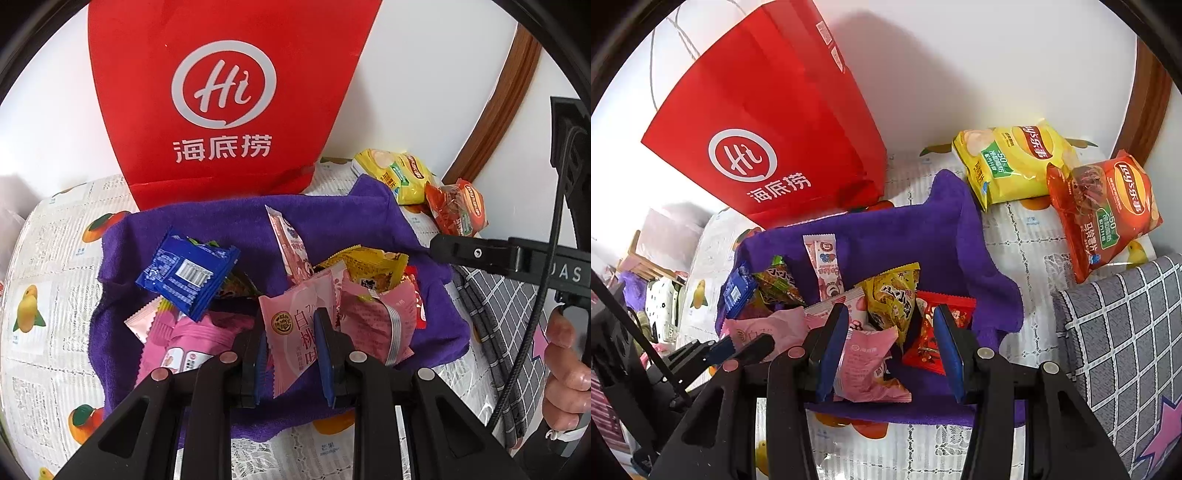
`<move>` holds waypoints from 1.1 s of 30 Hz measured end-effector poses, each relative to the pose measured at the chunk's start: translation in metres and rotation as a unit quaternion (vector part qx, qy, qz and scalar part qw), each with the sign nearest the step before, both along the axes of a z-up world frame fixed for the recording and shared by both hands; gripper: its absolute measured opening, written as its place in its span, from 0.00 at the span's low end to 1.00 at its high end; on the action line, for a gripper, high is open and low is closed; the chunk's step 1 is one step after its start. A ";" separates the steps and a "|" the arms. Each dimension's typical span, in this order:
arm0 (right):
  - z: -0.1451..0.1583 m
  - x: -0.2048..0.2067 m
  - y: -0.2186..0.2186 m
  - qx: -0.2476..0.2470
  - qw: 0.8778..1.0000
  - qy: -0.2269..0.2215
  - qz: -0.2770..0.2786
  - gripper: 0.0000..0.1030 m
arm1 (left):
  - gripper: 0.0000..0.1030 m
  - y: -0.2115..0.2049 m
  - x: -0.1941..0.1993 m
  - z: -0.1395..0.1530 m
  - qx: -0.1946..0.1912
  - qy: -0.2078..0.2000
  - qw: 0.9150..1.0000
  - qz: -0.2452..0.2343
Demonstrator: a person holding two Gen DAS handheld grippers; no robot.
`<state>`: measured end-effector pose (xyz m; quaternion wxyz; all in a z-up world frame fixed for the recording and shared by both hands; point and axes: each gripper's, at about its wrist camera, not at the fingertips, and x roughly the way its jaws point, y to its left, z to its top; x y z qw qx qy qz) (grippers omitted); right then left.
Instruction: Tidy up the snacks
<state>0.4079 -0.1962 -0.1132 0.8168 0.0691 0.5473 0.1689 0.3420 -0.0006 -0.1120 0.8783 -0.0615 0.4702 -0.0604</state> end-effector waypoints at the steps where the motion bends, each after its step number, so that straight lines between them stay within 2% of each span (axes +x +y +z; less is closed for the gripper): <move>1: 0.001 0.000 0.000 0.001 1.000 0.000 0.000 0.46 | 0.22 -0.001 0.000 -0.001 0.000 0.002 1.000 -0.002; 10: 0.006 -0.004 0.001 0.007 1.000 -0.005 0.001 0.46 | 0.22 -0.006 0.004 -0.011 -0.003 0.014 1.000 -0.007; 17: 0.004 -0.003 0.003 0.001 1.000 -0.005 0.002 0.47 | 0.23 -0.005 0.007 -0.011 -0.002 0.007 1.000 -0.004; 18: 0.004 -0.003 0.003 0.001 1.000 -0.004 0.003 0.47 | 0.27 -0.005 0.006 -0.010 0.003 0.006 1.000 -0.003; 21: 0.003 -0.003 0.004 0.000 1.000 -0.003 0.004 0.47 | 0.50 -0.003 0.006 -0.006 0.007 0.001 1.000 0.004; 24: 0.002 -0.003 0.006 -0.003 1.000 -0.003 0.008 0.47 | 0.54 0.000 0.003 0.004 0.005 -0.014 1.000 0.007; 27: 0.002 -0.004 0.007 -0.007 1.000 -0.006 0.007 0.47 | 0.62 0.004 0.000 0.013 0.002 -0.029 0.999 0.016; 30: 0.004 -0.006 0.009 -0.016 1.000 -0.012 0.008 0.47 | 0.63 0.009 -0.001 0.017 0.009 -0.035 0.999 0.028; 33: 0.007 -0.008 0.010 -0.017 1.000 -0.018 0.006 0.47 | 0.63 0.012 0.000 0.019 -0.001 -0.030 0.999 0.030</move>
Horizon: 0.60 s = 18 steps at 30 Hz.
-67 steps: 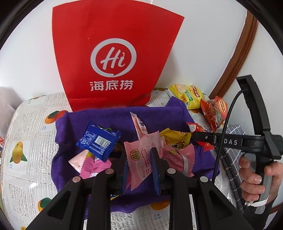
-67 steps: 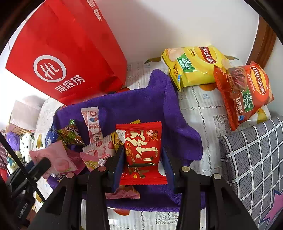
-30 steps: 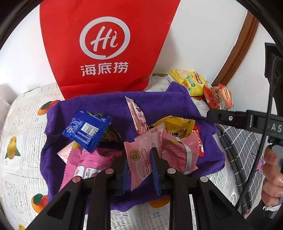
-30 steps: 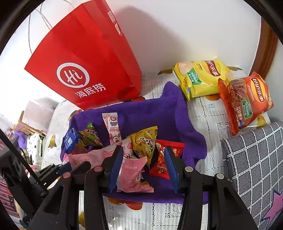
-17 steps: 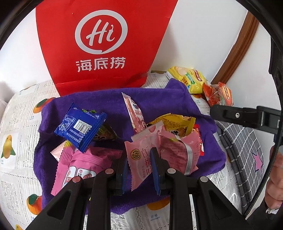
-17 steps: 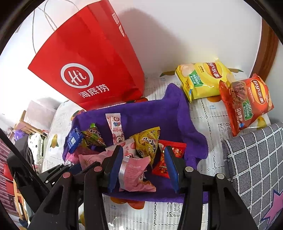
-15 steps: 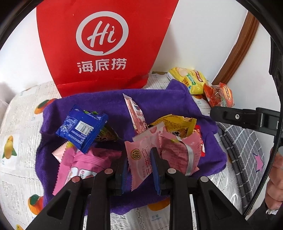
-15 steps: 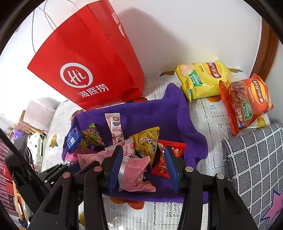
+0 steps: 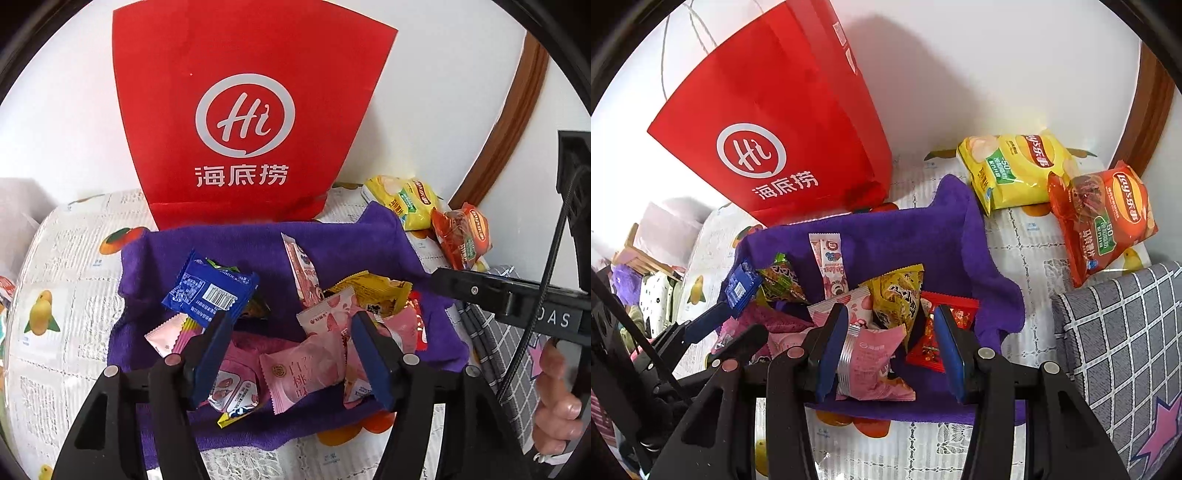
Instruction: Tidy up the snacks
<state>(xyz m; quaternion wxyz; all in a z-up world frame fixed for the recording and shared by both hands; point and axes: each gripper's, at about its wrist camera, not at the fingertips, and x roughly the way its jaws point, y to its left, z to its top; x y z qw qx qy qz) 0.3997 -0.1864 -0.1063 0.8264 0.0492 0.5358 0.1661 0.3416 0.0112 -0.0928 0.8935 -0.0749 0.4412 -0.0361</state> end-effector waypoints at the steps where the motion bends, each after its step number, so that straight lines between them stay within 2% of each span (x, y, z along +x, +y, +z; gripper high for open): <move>1: 0.001 -0.001 0.000 -0.001 1.000 -0.003 0.000 0.47 | 0.63 0.001 0.000 0.001 0.000 0.000 1.000 0.001; 10: 0.013 -0.021 0.013 -0.017 0.999 -0.025 0.012 0.47 | 0.63 0.006 -0.007 0.016 0.005 -0.003 1.000 0.012; 18: 0.035 -0.063 -0.001 -0.013 0.999 -0.049 -0.018 0.49 | 0.64 0.006 -0.023 0.037 0.013 -0.009 1.000 0.018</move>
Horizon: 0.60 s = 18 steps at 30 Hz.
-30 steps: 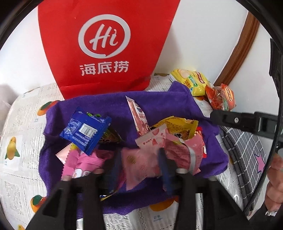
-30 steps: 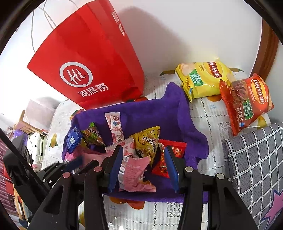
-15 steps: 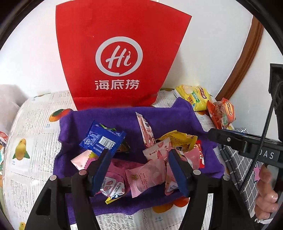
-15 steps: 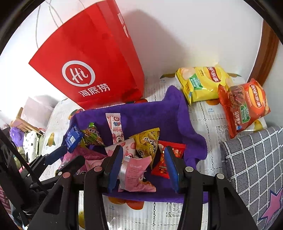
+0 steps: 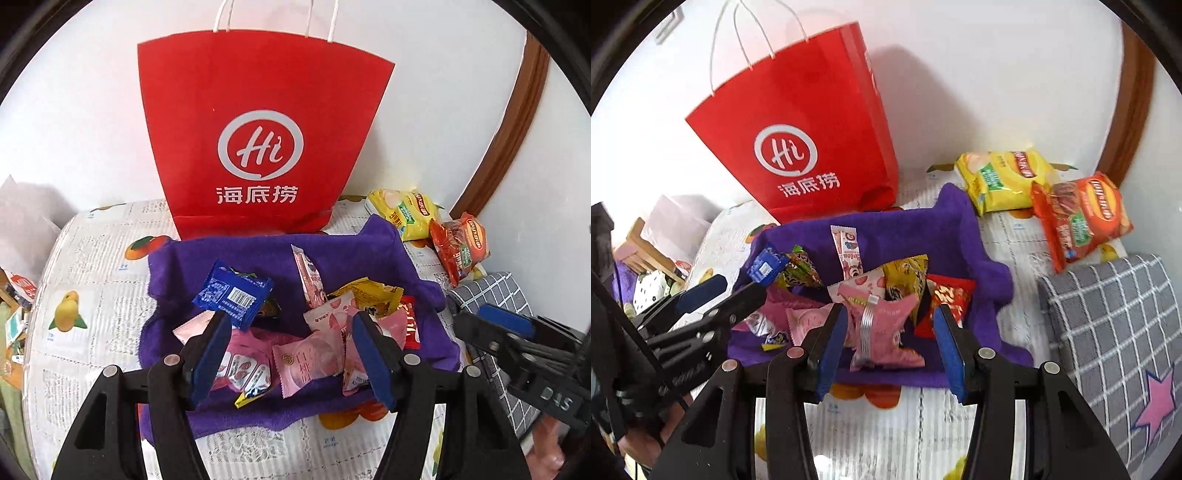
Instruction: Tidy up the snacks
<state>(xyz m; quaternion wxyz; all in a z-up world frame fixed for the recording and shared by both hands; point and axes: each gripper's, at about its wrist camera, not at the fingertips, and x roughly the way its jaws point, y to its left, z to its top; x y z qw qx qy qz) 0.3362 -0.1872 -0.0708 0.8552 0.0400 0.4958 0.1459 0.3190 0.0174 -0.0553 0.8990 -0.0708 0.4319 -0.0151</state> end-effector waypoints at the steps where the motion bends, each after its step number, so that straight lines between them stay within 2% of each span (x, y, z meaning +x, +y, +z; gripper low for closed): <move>1: 0.005 -0.007 -0.003 -0.001 1.000 -0.006 -0.007 0.51 | 0.64 0.001 -0.004 0.004 -0.004 -0.002 1.000 0.004; 2: 0.008 -0.012 -0.004 -0.004 1.000 -0.011 -0.011 0.56 | 0.64 0.002 -0.007 0.006 -0.006 -0.005 1.000 0.004; 4: 0.013 -0.023 -0.006 -0.014 0.999 -0.021 -0.020 0.57 | 0.73 0.005 -0.019 0.014 -0.004 -0.017 1.000 0.007; 9: 0.022 -0.052 -0.002 -0.036 0.999 -0.034 -0.023 0.57 | 0.74 0.019 -0.045 0.033 -0.007 -0.030 0.999 0.023; 14: 0.041 -0.094 0.008 -0.023 0.998 -0.059 -0.011 0.57 | 0.76 0.027 -0.084 0.049 -0.005 -0.046 0.998 0.032; 18: 0.058 -0.135 0.017 -0.045 0.995 -0.090 -0.004 0.59 | 0.80 0.020 -0.122 0.055 0.014 -0.057 0.998 0.024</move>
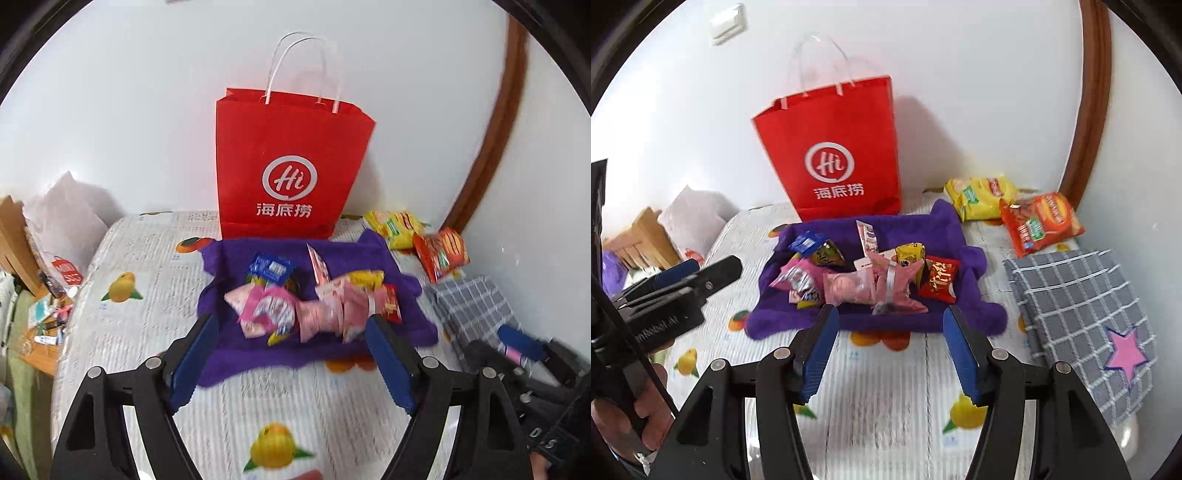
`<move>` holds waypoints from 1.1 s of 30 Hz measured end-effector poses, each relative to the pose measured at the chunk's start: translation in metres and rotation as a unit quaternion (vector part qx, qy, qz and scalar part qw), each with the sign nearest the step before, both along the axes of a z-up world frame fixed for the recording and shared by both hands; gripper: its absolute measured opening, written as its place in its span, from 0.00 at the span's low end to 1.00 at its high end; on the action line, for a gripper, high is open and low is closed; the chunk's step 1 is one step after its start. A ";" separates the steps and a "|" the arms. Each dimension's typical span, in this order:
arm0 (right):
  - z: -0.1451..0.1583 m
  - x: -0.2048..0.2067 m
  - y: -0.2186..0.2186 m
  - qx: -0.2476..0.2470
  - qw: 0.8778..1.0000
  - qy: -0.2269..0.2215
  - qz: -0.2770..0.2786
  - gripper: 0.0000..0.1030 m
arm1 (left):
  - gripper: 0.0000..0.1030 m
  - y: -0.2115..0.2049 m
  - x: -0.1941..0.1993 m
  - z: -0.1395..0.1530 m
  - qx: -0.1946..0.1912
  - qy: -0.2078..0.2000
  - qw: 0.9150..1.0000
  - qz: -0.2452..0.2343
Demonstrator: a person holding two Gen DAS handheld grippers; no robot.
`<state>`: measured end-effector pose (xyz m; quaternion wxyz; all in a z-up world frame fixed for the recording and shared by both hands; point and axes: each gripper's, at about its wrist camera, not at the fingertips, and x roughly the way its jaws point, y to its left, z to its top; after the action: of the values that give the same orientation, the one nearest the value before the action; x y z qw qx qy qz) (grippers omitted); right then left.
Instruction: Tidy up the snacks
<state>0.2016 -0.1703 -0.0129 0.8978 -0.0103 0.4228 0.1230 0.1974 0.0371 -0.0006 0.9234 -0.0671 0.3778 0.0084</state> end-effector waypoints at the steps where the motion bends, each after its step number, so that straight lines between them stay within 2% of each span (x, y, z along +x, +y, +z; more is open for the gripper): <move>1: 0.005 -0.013 -0.001 0.003 1.000 -0.005 0.000 0.59 | 0.81 -0.004 -0.013 0.000 0.010 -0.006 1.000 -0.002; 3: 0.010 -0.029 -0.004 0.016 1.000 -0.004 -0.006 0.59 | 0.81 -0.008 -0.029 0.000 0.019 -0.009 1.000 -0.001; 7: 0.017 -0.064 -0.016 0.023 0.999 -0.010 -0.024 0.60 | 0.82 -0.013 -0.066 0.001 0.006 -0.017 1.000 0.003; 8: 0.018 -0.075 -0.019 0.018 0.999 -0.010 -0.031 0.66 | 0.82 -0.015 -0.076 0.002 0.005 -0.022 1.000 0.002; 9: 0.019 -0.084 -0.022 0.018 0.999 -0.013 -0.035 0.76 | 0.83 -0.016 -0.086 0.004 0.005 -0.028 1.000 0.004; 11: 0.024 -0.107 -0.027 0.011 0.999 -0.029 -0.038 0.85 | 0.90 -0.017 -0.105 0.007 0.004 -0.040 0.999 0.005; 16: 0.039 -0.157 -0.036 -0.018 0.997 -0.060 -0.052 0.95 | 0.97 -0.026 -0.147 0.018 0.013 -0.063 0.998 0.007; 20: 0.050 -0.187 -0.046 -0.001 0.996 -0.067 -0.056 0.96 | 0.98 -0.038 -0.173 0.024 0.039 -0.073 0.997 0.001; 24: 0.054 -0.205 -0.054 0.008 0.995 -0.070 -0.069 0.96 | 0.98 -0.047 -0.194 0.033 0.047 -0.086 0.995 0.004; 33: 0.055 -0.228 -0.066 0.010 0.993 -0.077 -0.086 0.96 | 0.98 -0.065 -0.215 0.037 0.065 -0.096 0.993 -0.003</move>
<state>-0.0265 -0.2362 0.0421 0.9352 0.0254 0.3501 0.0478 -0.0177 -0.0276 0.0366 0.9579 -0.0068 0.2861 0.0240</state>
